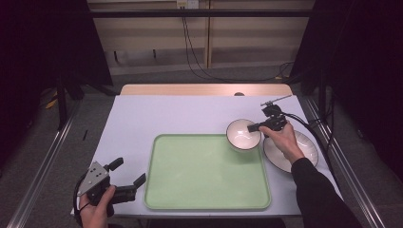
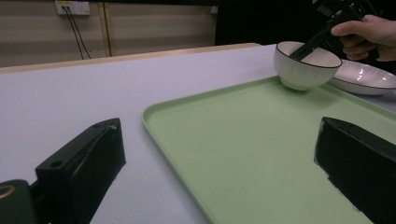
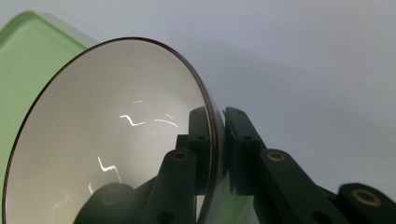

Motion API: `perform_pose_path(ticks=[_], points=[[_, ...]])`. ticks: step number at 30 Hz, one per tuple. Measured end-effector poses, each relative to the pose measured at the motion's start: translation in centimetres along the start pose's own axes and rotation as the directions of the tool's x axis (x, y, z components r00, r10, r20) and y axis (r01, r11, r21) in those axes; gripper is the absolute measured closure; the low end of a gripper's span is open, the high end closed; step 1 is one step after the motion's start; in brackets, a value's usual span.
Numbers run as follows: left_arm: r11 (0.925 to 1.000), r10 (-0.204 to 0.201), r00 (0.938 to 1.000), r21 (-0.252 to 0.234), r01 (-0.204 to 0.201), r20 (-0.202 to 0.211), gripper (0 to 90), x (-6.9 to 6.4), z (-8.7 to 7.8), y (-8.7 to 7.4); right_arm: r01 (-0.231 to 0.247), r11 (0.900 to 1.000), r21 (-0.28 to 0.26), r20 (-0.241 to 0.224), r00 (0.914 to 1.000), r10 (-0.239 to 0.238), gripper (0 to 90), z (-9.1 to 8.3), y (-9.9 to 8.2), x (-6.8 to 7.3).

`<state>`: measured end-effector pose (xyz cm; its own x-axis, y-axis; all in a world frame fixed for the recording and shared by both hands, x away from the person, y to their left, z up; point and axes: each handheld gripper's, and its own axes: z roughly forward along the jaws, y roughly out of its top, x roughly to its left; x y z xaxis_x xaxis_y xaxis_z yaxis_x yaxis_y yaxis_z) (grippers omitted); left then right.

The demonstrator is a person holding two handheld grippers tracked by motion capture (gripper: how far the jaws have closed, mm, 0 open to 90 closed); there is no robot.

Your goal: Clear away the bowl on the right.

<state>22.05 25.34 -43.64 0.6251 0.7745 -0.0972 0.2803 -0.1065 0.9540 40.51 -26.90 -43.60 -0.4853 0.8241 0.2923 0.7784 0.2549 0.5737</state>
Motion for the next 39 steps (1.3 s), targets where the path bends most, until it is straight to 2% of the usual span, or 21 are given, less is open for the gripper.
perform_pose_path(ticks=[14,23,28,39], points=[[1.0,0.0,1.0,0.0,0.0,-0.001,1.8,0.0,0.0,0.0,-0.015,0.9996,0.023,0.001,0.9999,0.015,81.9,0.9,-0.1,-0.1],[1.0,0.001,1.0,-0.001,-0.001,-0.002,1.8,0.0,0.0,0.0,-0.016,0.9998,0.014,-0.003,0.9999,0.016,82.2,1.0,-0.2,-0.3],[1.0,0.0,1.0,0.0,0.0,-0.002,1.7,0.0,0.0,0.0,-0.033,0.999,0.028,0.008,0.9994,0.033,82.7,1.1,-0.5,-0.6],[1.0,0.001,1.0,-0.001,-0.001,-0.001,1.7,0.0,-0.1,0.0,0.001,0.9999,0.012,0.035,0.9994,-0.002,82.8,1.1,-0.7,-0.4]])
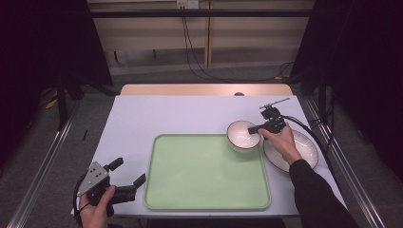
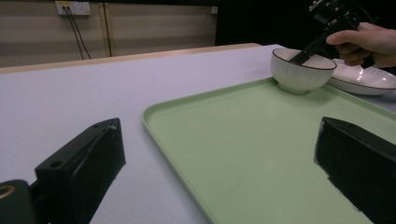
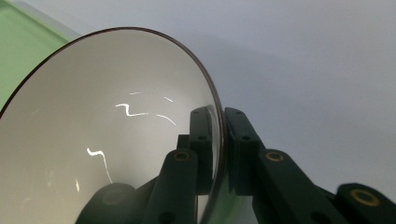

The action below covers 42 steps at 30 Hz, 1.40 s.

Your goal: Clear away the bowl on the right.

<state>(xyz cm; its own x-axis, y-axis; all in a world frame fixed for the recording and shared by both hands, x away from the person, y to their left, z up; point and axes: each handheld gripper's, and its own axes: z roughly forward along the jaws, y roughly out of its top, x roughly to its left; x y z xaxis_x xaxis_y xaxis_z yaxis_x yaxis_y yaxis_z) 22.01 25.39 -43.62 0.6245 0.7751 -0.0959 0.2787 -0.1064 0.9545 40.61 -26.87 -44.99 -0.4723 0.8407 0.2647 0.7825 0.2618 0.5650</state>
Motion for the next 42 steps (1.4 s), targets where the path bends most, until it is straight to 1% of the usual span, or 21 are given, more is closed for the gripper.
perform_pose_path(ticks=[6,7,8,9,12,14,17,18,20,22,26,27,28,29,30,31,33,36,37,40,42], points=[[1.0,0.0,1.0,0.0,0.0,0.0,1.7,-0.01,0.02,0.01,0.012,0.9999,-0.002,0.006,0.9999,-0.012,81.9,-0.03,-0.09,0.12],[1.0,-0.001,1.0,0.001,0.001,0.0,1.8,-0.01,0.03,0.0,0.023,0.9997,-0.011,0.007,0.9997,-0.023,80.9,-0.01,-0.13,0.11],[1.0,-0.001,1.0,0.001,0.001,0.0,1.7,-0.01,0.03,0.0,0.029,0.9991,-0.031,-0.003,0.9996,-0.029,79.8,-0.07,-0.22,0.07],[1.0,-0.001,1.0,0.001,0.001,-0.002,1.7,-0.02,0.03,0.0,0.022,0.999,-0.04,-0.01,0.9997,-0.022,80.0,-0.2,-0.28,0.07],[1.0,0.001,1.0,0.001,-0.001,0.006,1.8,0.0,0.02,0.0,0.033,0.998,-0.053,-0.003,0.9994,-0.034,78.1,-0.38,-0.32,0.12],[1.0,0.0,1.0,0.001,0.0,0.005,1.7,-0.01,0.02,0.0,0.033,0.9968,-0.072,-0.009,0.9994,-0.034,73.9,-0.48,-0.3,0.17],[1.0,-0.001,1.0,0.001,0.001,0.0,1.8,-0.02,0.04,0.0,0.045,0.9958,-0.08,0.001,0.999,-0.045,64.9,-0.32,-0.37,0.22],[1.0,0.0,1.0,0.002,0.0,0.0,1.8,-0.02,0.03,-0.01,0.056,0.9959,-0.072,0.005,0.9984,-0.055,61.8,-0.27,-0.4,0.24],[1.0,0.0,1.0,0.001,0.0,0.0,1.8,-0.01,0.04,-0.01,0.051,0.9952,-0.083,-0.007,0.9986,-0.052,57.7,-0.19,-0.46,0.21],[1.0,0.0,1.0,0.002,0.0,0.001,1.8,-0.02,0.04,-0.01,0.054,0.9948,-0.086,-0.005,0.9985,-0.054,53.9,-0.11,-0.46,0.28],[1.0,-0.001,1.0,0.002,0.001,0.0,1.8,-0.02,0.04,-0.01,0.054,0.9945,-0.09,0.011,0.9985,-0.053,40.7,-0.14,-0.45,0.2],[1.0,0.0,1.0,0.002,0.0,0.003,1.8,-0.01,0.04,0.0,0.045,0.9949,-0.09,0.023,0.9988,-0.043,35.3,-0.17,-0.41,0.23],[1.0,0.001,1.0,0.002,-0.001,0.005,1.8,0.0,0.03,0.0,0.045,0.9946,-0.094,0.018,0.9989,-0.044,31.8,-0.18,-0.4,0.2],[1.0,0.001,1.0,0.002,-0.001,0.003,1.8,0.0,0.04,-0.01,0.029,0.9959,-0.086,0.023,0.9994,-0.028,26.7,-0.23,-0.36,0.18],[1.0,0.001,1.0,0.002,-0.001,0.003,1.8,0.01,0.04,-0.01,0.027,0.9953,-0.093,0.026,0.9993,-0.025,23.6,-0.23,-0.35,0.17],[1.0,0.001,1.0,0.003,-0.001,-0.004,1.8,-0.01,0.03,-0.01,0.037,0.9946,-0.097,0.027,0.999,-0.035,21.3,-0.21,-0.36,0.19],[1.0,0.0,1.0,0.002,0.0,0.005,1.8,0.01,0.03,-0.01,0.03,0.9957,-0.087,0.031,0.9991,-0.028,11.7,-0.19,-0.35,0.17],[1.0,0.001,1.0,0.003,-0.001,-0.001,1.8,-0.01,0.03,-0.01,0.039,0.9941,-0.101,0.022,0.9991,-0.037,3.8,-0.39,-0.41,0.07],[1.0,0.001,1.0,0.003,-0.001,-0.001,1.8,0.0,0.03,-0.01,0.038,0.9934,-0.109,0.014,0.9992,-0.037,3.9,-0.48,-0.45,0.05],[1.0,-0.001,1.0,0.001,0.001,-0.002,1.8,-0.02,0.03,0.0,0.036,0.9916,-0.125,0.012,0.9993,-0.034,5.9,-0.62,-0.52,0.1],[1.0,0.0,1.0,0.001,0.0,-0.001,1.8,-0.02,0.03,0.0,0.029,0.9903,-0.136,-0.002,0.9996,-0.03,8.9,-0.76,-0.58,0.02]])
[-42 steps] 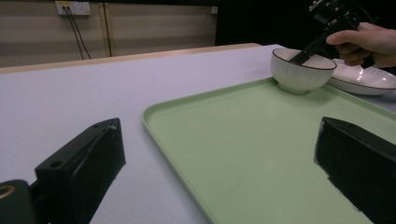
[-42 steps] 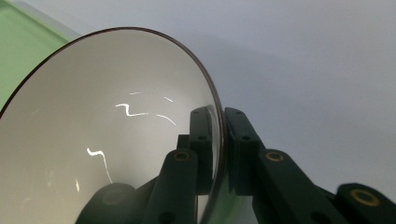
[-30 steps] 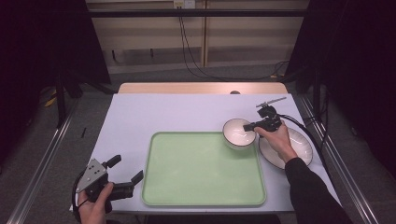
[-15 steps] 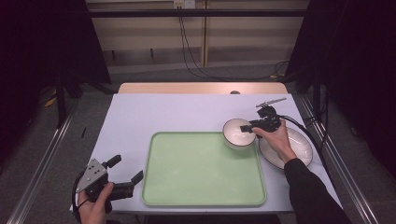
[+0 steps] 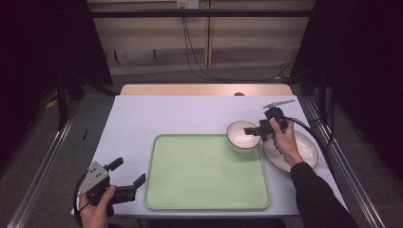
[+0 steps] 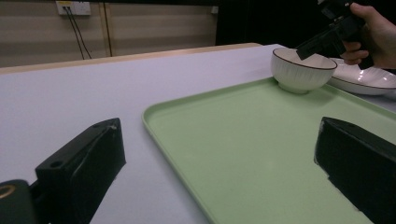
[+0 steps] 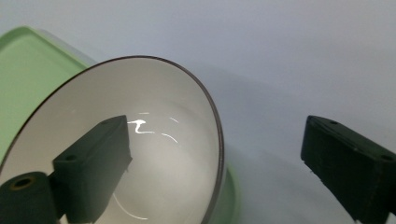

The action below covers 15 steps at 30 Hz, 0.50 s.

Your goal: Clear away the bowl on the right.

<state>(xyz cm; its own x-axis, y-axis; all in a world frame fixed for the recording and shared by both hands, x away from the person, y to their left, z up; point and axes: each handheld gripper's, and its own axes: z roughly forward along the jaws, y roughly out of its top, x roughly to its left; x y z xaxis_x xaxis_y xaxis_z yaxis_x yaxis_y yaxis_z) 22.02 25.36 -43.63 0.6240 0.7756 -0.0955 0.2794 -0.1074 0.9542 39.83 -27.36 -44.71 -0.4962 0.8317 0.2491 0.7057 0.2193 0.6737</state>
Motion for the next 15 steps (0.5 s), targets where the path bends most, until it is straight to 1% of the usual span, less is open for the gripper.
perform_pose_path(ticks=[2,5,7,9,11,12,14,15], points=[[1.0,0.0,1.0,0.0,0.0,-0.001,1.8,0.0,0.0,0.0,-0.001,0.9998,-0.018,0.004,1.0,0.001,9.0,-0.2,-0.1,-0.1],[1.0,0.0,1.0,0.001,0.0,-0.001,1.8,0.0,0.0,0.0,0.027,0.9989,-0.038,0.043,0.9987,-0.026,10.2,-0.4,-0.5,-0.1],[1.0,0.001,1.0,0.001,-0.001,0.0,1.8,0.0,0.0,0.0,0.033,0.9979,-0.055,0.056,0.998,-0.03,10.1,-0.7,-0.6,-0.1],[1.0,0.0,1.0,0.0,0.0,0.004,1.8,0.0,0.0,0.0,0.039,0.997,-0.066,0.063,0.9974,-0.035,9.0,-0.9,-0.8,-0.2],[1.0,0.0,1.0,0.0,0.0,0.004,1.8,0.0,0.0,0.0,0.038,0.9963,-0.077,0.056,0.9978,-0.034,8.1,-1.1,-1.0,-0.3],[1.0,0.0,1.0,0.0,0.0,0.001,1.8,0.0,0.0,0.0,0.051,0.9944,-0.092,0.054,0.9975,-0.046,7.8,-1.2,-1.0,-0.3],[1.0,0.0,1.0,0.0,0.0,0.004,1.8,0.0,0.0,0.0,0.063,0.9924,-0.106,0.051,0.997,-0.058,4.6,-1.4,-1.2,-0.4],[1.0,0.0,1.0,0.0,0.0,-0.001,1.8,0.0,0.0,0.0,0.057,0.9925,-0.109,0.051,0.9974,-0.051,3.8,-1.6,-1.2,-0.4]])
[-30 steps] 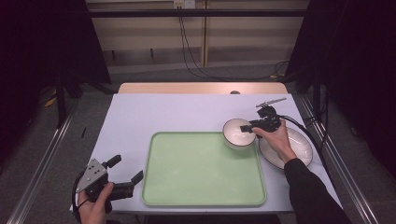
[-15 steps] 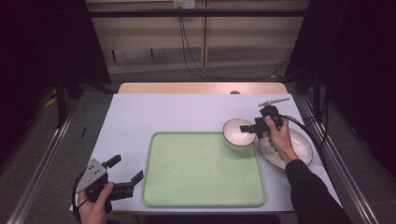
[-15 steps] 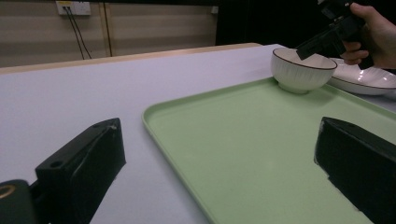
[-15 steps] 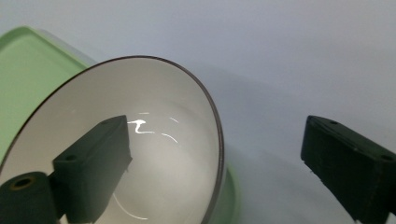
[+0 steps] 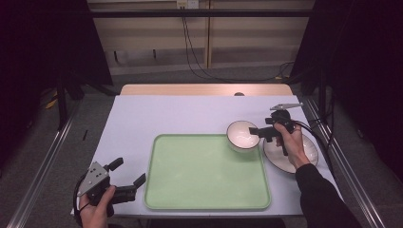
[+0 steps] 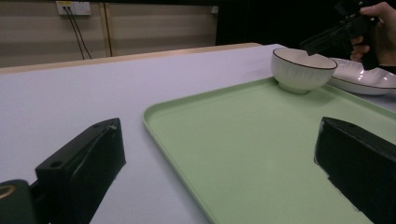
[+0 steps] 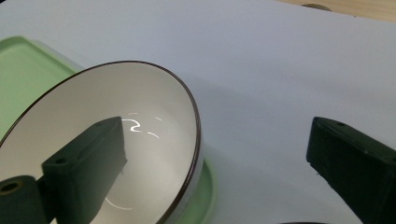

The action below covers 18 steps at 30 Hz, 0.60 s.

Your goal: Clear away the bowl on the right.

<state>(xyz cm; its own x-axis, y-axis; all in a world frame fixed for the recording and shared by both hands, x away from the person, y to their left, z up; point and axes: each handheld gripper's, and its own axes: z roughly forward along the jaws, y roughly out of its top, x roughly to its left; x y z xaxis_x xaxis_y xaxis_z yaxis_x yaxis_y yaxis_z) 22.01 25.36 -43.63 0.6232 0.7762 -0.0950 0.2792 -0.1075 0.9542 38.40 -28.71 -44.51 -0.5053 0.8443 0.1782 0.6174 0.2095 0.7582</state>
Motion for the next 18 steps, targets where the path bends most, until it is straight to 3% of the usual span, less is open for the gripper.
perform_pose_path(ticks=[8,13,18], points=[[1.0,0.001,1.0,0.001,-0.001,-0.002,1.8,0.0,0.0,0.0,-0.011,0.9982,-0.059,0.016,0.9998,0.012,1.9,-1.8,-0.3,-0.1],[1.0,0.001,1.0,-0.001,-0.001,0.002,1.8,0.0,0.0,0.0,-0.034,0.9949,-0.095,0.061,0.9973,0.04,1.8,-3.0,-0.8,-0.4],[1.0,0.001,1.0,-0.001,-0.001,0.0,1.8,0.0,0.0,0.0,-0.02,0.9938,-0.109,0.101,0.9944,0.031,1.8,-4.1,-1.2,-0.5]])
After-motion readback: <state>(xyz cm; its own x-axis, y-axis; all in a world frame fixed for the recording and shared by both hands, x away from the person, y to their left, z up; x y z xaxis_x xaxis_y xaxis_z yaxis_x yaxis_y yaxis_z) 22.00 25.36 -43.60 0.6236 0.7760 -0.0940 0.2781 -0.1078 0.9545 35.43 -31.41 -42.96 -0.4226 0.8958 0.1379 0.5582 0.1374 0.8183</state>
